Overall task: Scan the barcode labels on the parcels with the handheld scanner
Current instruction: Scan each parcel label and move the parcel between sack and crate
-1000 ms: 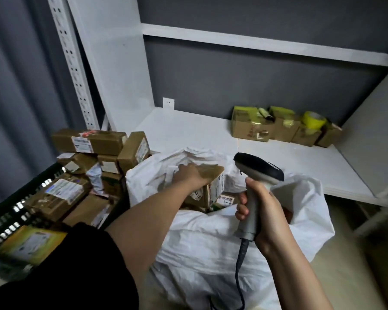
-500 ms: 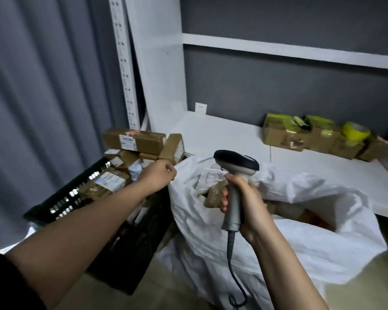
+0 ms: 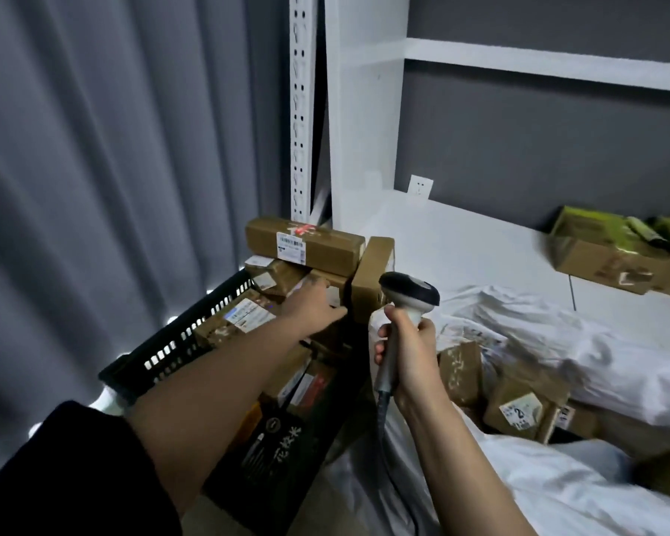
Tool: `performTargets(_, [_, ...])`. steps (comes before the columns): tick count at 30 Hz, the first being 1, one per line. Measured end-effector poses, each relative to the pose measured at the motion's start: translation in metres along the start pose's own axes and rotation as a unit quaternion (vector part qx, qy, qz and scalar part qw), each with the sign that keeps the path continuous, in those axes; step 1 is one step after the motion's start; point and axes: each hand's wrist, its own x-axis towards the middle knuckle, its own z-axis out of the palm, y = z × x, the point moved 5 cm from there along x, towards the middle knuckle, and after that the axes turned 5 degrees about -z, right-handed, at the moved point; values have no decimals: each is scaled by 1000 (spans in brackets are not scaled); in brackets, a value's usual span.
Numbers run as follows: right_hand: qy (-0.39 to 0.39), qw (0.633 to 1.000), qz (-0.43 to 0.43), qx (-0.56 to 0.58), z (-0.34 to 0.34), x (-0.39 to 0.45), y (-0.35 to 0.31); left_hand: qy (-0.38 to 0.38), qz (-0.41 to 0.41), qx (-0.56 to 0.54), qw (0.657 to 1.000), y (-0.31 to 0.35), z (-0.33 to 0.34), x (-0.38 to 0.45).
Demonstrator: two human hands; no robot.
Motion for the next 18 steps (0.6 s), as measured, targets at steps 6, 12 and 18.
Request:
performTargets(6, [67,998,4,15,-22,37,17,29,-102,-142,984,44,48,56])
performTargets(12, [74,996,9,46,-34,46,24,81,-149,-164,972,57,67,71])
performTargets(18, [61,997,6,55,-36,22,12,131,-60,-117,983,46,40,28])
